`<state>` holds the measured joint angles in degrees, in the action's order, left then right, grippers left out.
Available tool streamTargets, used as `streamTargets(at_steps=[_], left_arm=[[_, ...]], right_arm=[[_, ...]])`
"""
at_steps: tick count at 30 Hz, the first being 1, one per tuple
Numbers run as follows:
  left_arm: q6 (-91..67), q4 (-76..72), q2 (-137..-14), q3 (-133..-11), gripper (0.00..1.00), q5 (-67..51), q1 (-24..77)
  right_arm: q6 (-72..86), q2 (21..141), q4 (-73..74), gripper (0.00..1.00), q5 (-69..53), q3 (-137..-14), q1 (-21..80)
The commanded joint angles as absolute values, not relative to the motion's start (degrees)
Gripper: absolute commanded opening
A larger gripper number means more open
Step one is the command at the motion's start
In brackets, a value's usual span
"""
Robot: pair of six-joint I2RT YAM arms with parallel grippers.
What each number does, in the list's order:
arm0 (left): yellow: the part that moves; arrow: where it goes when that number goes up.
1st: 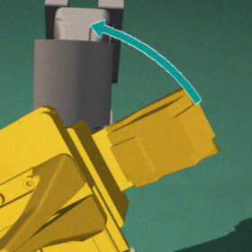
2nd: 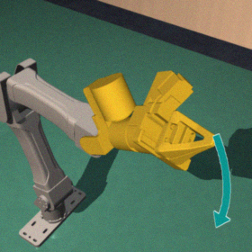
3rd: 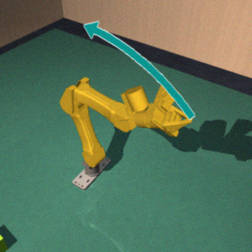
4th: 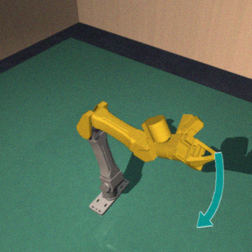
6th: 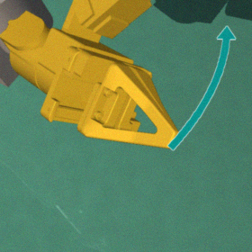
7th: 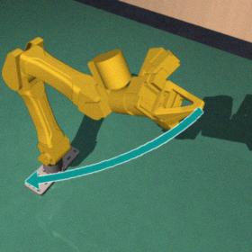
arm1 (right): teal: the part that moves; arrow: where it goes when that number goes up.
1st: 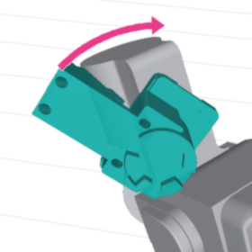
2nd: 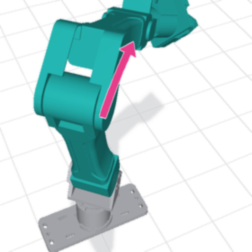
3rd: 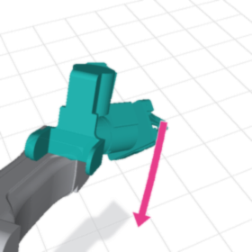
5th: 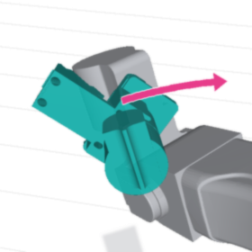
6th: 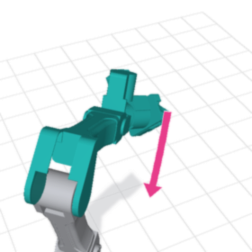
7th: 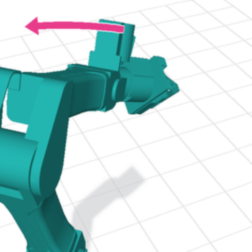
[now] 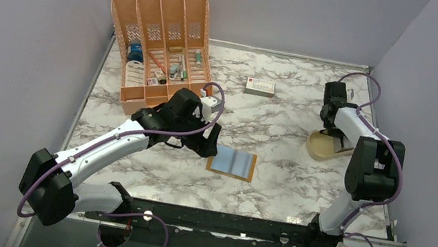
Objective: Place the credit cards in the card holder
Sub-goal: Pick up the credit card from the storage box.
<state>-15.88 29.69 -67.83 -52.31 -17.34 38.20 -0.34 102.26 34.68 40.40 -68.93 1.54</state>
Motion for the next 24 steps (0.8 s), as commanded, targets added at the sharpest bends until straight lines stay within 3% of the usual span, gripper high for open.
streamTargets(at_steps=[1, 14, 24], left_arm=[[-14.97, 30.21, -66.66, -52.04, 0.84, -16.74, 37.79], [-14.99, 30.16, -66.53, -52.05, 0.84, -16.63, 37.72], [-15.0, 30.22, -67.16, -51.87, 0.88, -17.36, 37.53]], right_arm=[[-1.05, 100.33, 33.0, 0.28, 40.49, -68.92, 1.14], [-1.06, 98.96, 33.31, 0.01, 37.76, -69.18, 1.19], [2.68, 96.45, 40.94, 0.01, 28.84, -74.53, 1.23]])
